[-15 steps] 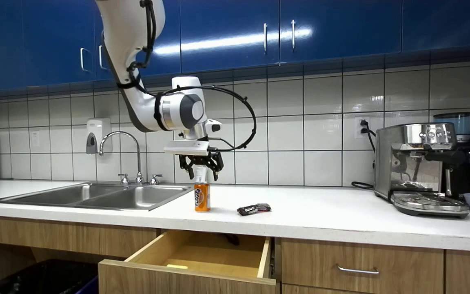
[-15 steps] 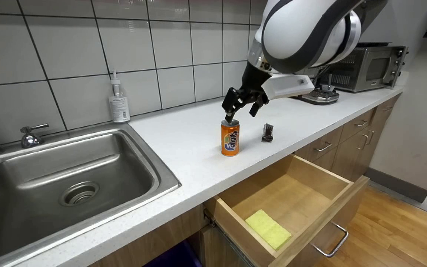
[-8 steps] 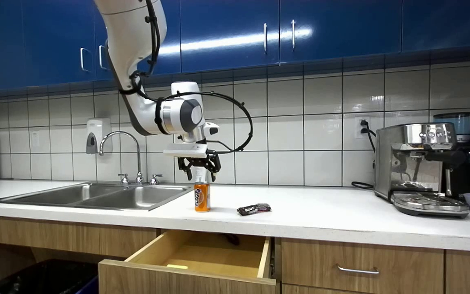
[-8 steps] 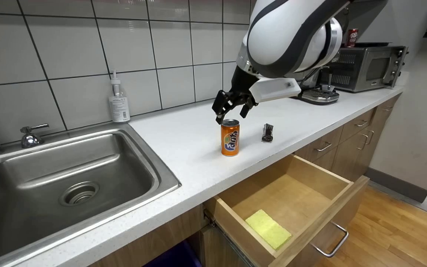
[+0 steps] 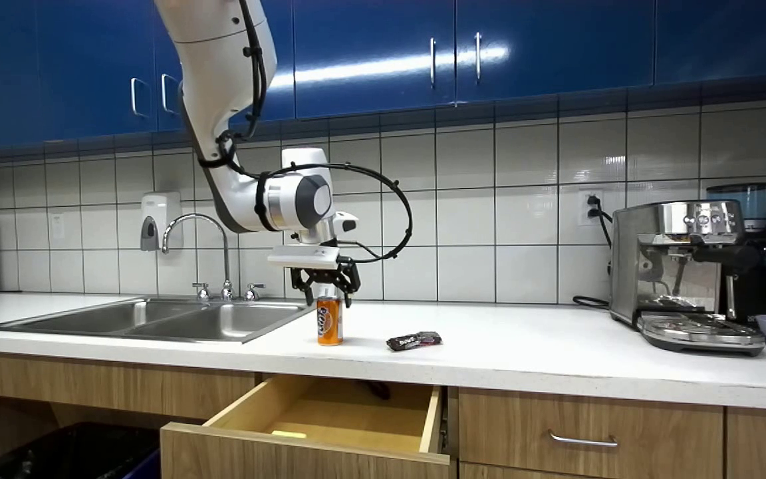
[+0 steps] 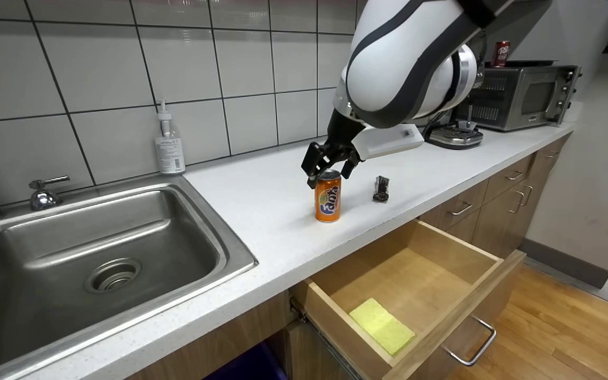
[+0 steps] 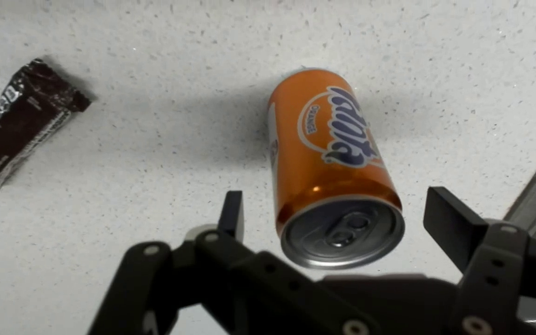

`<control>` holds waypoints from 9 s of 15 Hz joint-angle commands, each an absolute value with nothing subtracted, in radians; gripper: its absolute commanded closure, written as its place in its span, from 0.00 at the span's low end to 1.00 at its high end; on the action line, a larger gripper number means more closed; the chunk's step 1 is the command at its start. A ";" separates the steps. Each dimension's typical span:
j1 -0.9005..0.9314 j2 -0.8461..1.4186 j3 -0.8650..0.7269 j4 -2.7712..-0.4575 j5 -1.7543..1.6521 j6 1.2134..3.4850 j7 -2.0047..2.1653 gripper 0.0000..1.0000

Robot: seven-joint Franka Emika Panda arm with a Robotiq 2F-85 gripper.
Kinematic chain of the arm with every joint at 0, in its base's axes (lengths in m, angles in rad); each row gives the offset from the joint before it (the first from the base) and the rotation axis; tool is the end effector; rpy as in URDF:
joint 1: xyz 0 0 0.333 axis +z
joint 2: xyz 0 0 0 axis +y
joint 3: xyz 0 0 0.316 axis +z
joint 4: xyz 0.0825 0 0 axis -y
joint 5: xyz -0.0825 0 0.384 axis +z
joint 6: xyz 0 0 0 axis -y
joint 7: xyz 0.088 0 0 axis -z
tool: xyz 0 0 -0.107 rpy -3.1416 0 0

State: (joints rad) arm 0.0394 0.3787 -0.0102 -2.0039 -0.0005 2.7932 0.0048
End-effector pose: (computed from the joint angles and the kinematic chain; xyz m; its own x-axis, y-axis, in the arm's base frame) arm 0.6407 0.0191 0.3113 0.9165 0.0246 0.3992 0.0259 -0.9997 0.0022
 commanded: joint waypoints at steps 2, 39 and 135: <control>0.040 0.411 -0.011 -1.956 -0.015 2.766 0.013 0.00; 0.036 0.228 -0.017 -2.154 -0.021 2.791 0.012 0.62; -0.259 0.417 0.069 -2.437 -0.063 3.211 -0.164 0.00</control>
State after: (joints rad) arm -0.2604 0.4762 0.0664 -2.4082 -0.0418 3.2489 -0.1868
